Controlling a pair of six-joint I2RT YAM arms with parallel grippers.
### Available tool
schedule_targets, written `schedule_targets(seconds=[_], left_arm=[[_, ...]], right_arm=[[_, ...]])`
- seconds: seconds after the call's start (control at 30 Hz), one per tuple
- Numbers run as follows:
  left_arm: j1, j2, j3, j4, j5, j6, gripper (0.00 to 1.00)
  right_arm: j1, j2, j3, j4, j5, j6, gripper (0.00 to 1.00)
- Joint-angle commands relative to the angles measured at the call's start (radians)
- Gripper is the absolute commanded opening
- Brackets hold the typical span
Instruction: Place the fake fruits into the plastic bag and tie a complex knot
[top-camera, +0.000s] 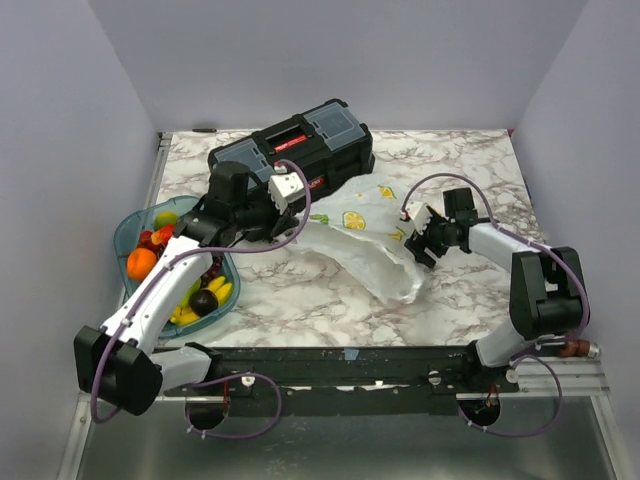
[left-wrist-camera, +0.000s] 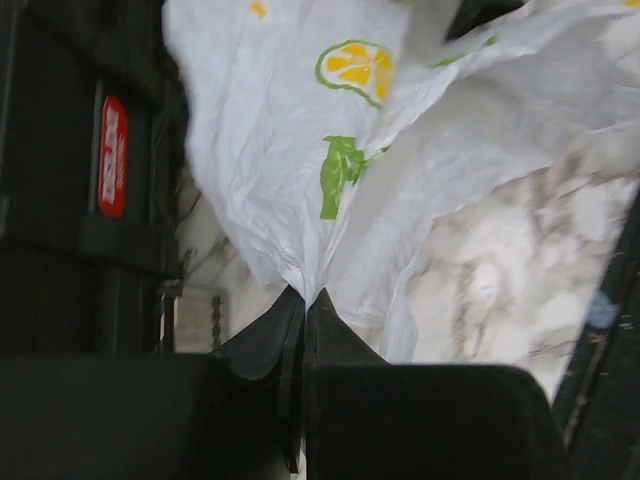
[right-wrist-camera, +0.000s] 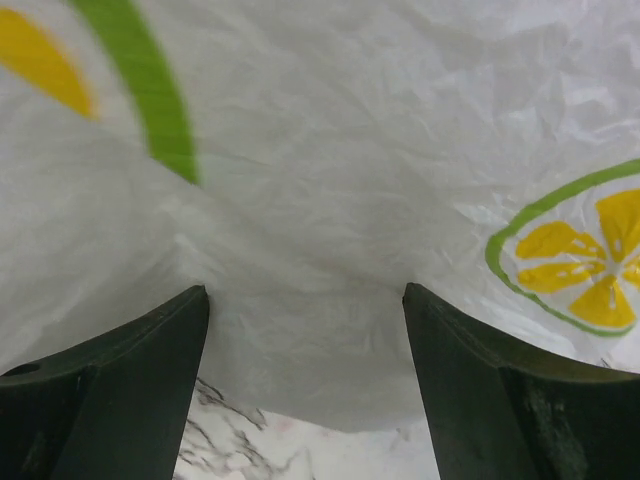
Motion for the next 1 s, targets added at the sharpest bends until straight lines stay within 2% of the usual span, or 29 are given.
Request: schedule_targets(seconds=[0.0,0.13,0.23,0.4,0.5,0.57,0.73,0.83,0.9,0.97], left_arm=[[-0.013,-0.01,0.136,-0.182,0.332,-0.178,0.0],[-0.021,0.05,0.257,-0.282,0.348,-0.151,0.0],[-0.023,0.085,0.326,-0.326,0.362,-0.171,0.0],[-0.035,0.085,0.335,-0.256,0.378,-0.302,0.0],[-0.046,0.096,0.347,-0.233,0.388,-0.367,0.0],[-0.049,0.112,0.368,-0.227,0.41,-0.411,0.0],[-0.052,0.133,0.416,-0.256,0.441,-0.384,0.0],[-0.053,0.149,0.446,-0.293,0.451,-0.353,0.0],[-0.06,0.149,0.447,-0.292,0.452,-0.355,0.0],[-0.064,0.144,0.441,-0.281,0.446,-0.368,0.0]], right_arm=[[-0.04,-0.019,0.048,-0.134,0.08,-0.103,0.83],[-0.04,-0.154,0.243,-0.348,-0.074,-0.043,0.93],[-0.039,-0.211,0.38,-0.436,-0.138,0.018,1.0],[-0.038,-0.26,0.512,-0.416,-0.176,0.127,1.0],[-0.019,-0.239,0.621,-0.455,-0.322,0.208,1.0],[0.051,-0.232,0.667,-0.469,-0.389,0.264,1.0],[0.323,-0.316,0.532,-0.249,-0.349,0.333,1.0],[0.448,-0.332,0.443,-0.086,-0.208,0.374,1.0],[0.485,-0.33,0.389,0.027,-0.107,0.405,1.0],[0.495,-0.333,0.348,0.114,-0.081,0.421,1.0]])
